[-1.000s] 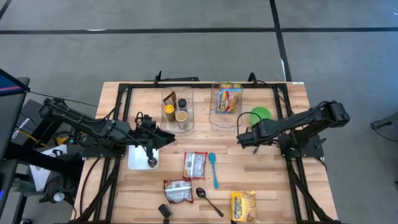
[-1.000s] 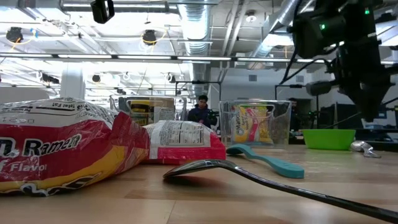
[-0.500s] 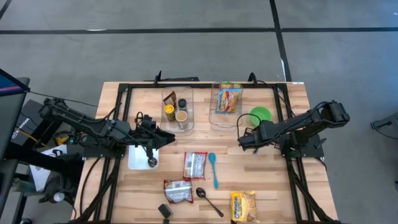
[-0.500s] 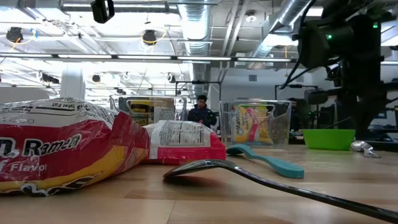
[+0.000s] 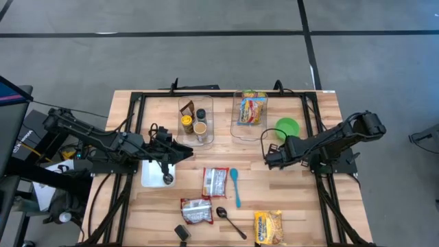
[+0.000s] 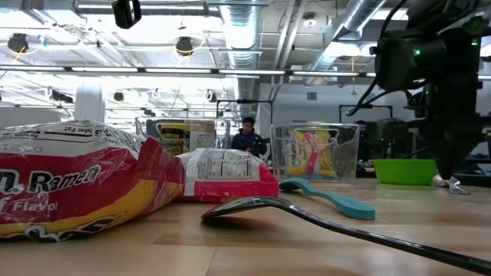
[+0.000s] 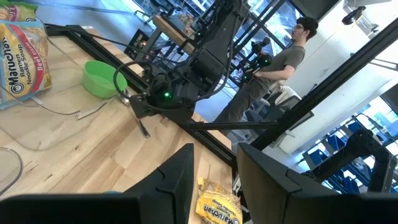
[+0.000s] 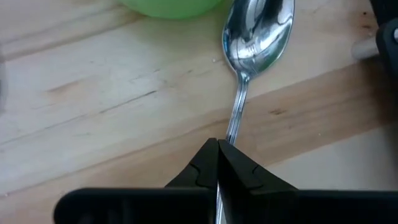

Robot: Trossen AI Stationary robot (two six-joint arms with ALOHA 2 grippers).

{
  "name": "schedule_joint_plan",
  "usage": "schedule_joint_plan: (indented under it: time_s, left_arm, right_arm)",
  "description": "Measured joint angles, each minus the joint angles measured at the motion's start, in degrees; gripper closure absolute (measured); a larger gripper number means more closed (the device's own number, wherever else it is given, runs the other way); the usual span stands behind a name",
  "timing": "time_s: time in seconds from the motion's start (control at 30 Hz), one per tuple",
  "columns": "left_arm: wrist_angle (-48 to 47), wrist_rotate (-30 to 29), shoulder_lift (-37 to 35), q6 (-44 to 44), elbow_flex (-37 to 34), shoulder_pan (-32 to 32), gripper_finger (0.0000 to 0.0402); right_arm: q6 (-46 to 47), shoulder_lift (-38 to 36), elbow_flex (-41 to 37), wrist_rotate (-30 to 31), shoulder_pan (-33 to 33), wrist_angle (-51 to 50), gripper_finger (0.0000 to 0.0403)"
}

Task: Pick & Place Food Item
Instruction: Put the silver spoon into the white bin

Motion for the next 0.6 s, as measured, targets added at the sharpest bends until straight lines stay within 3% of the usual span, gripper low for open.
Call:
schedule_joint_plan:
  time_s: [0.13, 0.4, 0.6]
  left_arm:
    - [0.01, 0.00, 0.00, -0.01, 0.00, 0.01, 0.0284]
    - [0.01, -0.02, 0.00, 0.00, 0.00, 0.00, 0.0284]
    - [0.02, -0.02, 0.00, -0.01, 0.00, 0.00, 0.0284]
  right_arm:
    - [-0.01, 0.00, 0.00, -1.73, -0.11, -0.15, 0.0396]
    - [-0.20, 0.00, 0.00, -2.13, -0.05, -0.11, 0.0340]
    - [1.78, 0.00, -0.28, 0.16, -0.05, -0.28, 0.0331]
